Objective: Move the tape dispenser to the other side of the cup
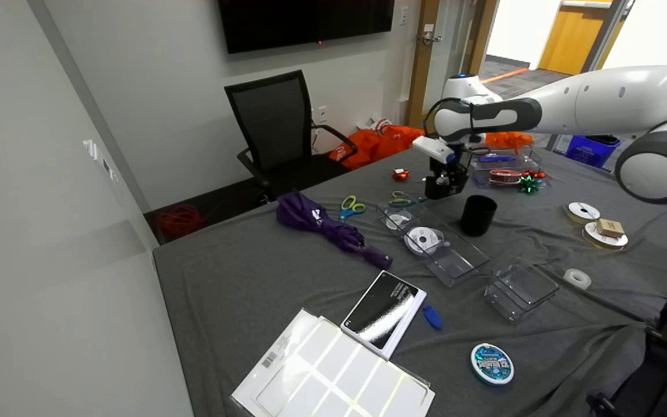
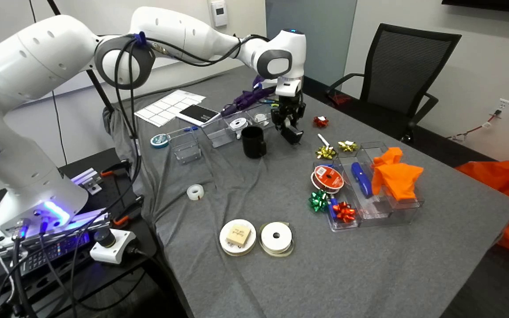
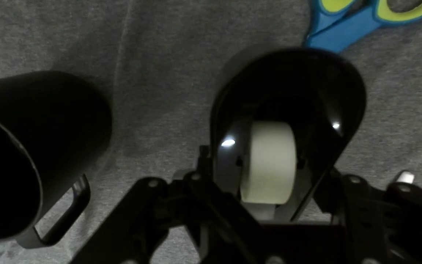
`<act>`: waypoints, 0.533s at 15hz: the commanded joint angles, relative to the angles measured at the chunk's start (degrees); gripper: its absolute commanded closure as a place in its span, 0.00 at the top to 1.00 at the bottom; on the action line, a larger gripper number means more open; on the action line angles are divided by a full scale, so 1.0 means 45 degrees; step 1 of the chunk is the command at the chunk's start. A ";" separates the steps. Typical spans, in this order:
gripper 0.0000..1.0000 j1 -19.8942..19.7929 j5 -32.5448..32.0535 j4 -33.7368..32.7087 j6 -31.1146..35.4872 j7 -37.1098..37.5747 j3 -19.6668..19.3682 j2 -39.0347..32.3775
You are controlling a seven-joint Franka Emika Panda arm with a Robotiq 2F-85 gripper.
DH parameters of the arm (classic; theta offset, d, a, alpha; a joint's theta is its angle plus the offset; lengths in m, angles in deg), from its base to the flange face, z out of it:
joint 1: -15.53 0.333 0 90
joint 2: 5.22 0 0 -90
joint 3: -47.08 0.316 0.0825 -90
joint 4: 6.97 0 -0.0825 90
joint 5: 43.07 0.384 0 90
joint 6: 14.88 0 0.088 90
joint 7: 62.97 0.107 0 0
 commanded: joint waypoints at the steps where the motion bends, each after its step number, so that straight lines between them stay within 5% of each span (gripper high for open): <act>1: 0.76 -0.0236 -0.0413 -0.1625 -0.1165 -0.0183 0.0031 -0.0653; 2: 0.89 -0.0271 -0.0482 -0.1794 -0.1288 -0.0217 0.0043 -0.0732; 4: 0.98 -0.0261 -0.0491 -0.1902 -0.1414 -0.0339 -0.0043 -0.0703; 8: 1.00 -0.0309 -0.0481 -0.2048 -0.1250 -0.0704 -0.0031 -0.0609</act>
